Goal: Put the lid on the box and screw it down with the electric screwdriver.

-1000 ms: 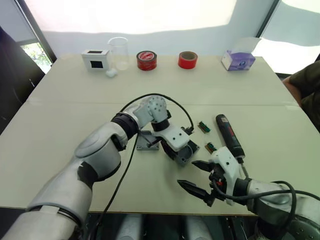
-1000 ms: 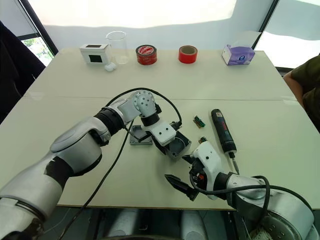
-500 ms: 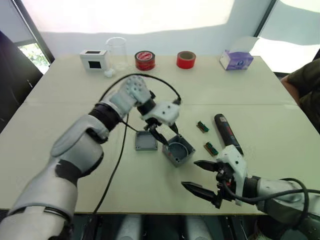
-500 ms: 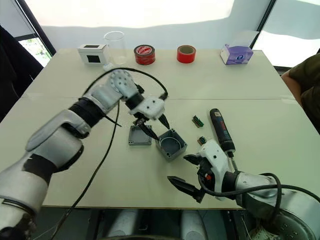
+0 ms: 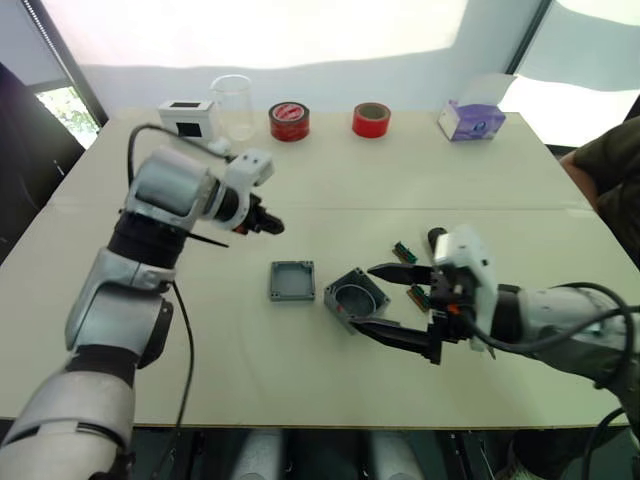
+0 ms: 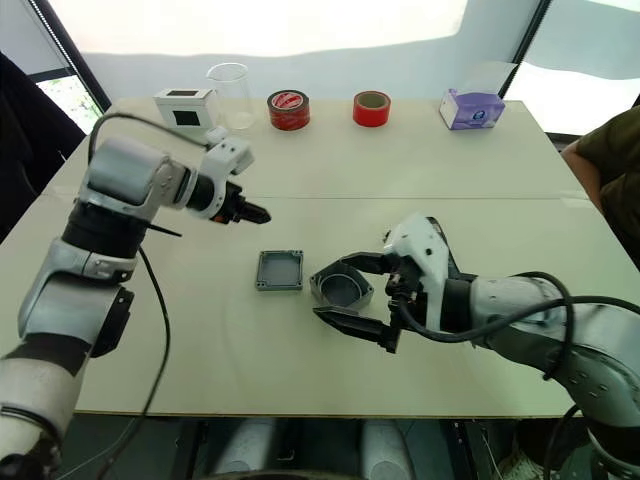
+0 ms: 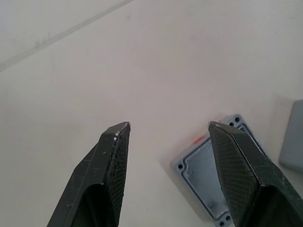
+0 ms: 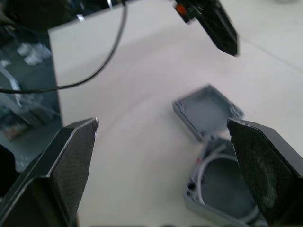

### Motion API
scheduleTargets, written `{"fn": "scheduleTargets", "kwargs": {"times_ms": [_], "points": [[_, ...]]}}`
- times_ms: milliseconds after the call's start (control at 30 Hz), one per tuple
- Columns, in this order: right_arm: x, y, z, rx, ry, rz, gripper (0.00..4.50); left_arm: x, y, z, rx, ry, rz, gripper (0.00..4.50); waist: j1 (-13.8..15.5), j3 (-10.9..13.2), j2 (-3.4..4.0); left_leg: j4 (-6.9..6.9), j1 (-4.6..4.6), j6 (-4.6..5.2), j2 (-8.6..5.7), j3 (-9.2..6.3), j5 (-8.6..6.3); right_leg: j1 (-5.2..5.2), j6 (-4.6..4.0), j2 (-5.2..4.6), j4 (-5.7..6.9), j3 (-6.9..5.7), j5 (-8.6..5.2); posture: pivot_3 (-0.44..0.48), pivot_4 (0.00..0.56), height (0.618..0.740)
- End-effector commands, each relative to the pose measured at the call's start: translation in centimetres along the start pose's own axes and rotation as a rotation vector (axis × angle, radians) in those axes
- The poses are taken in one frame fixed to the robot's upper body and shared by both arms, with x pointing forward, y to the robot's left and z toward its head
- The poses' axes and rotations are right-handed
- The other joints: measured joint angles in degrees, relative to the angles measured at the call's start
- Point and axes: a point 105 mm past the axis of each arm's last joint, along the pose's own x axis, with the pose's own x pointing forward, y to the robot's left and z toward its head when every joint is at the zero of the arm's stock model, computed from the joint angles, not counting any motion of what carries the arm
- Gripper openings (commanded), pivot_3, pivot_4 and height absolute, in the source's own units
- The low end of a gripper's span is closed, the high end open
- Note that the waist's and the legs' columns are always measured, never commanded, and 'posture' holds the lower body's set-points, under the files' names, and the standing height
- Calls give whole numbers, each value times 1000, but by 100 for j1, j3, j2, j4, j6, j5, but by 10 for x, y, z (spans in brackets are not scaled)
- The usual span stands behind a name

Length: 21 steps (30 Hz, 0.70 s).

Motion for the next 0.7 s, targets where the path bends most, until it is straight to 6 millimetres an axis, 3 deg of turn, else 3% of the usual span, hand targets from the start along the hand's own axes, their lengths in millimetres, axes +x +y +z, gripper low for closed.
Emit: {"fn": "scheduleTargets", "kwargs": {"times_ms": [33,433,700], "points": [[6,-2,-1,-63,16,1,4500,-8,-4,6,-7,-75,6,2656,30,0,0,2,0,-3,0,0,1,0,0,-2,1,0,0,0,150,740],[14,-6,-3,-67,-10,-25,4500,23,-18,-25,-49,47,-28,2656,101,-1,2,0,2,-30,-12,-2,12,-7,-3,-22,10,6,3,0,150,740],[16,-4,-3,-45,-41,-54,4500,28,-21,-42,-22,128,-16,2656,94,-2,3,-7,4,-37,-19,-1,15,-11,-3,-27,12,10,3,0,150,740]]}}
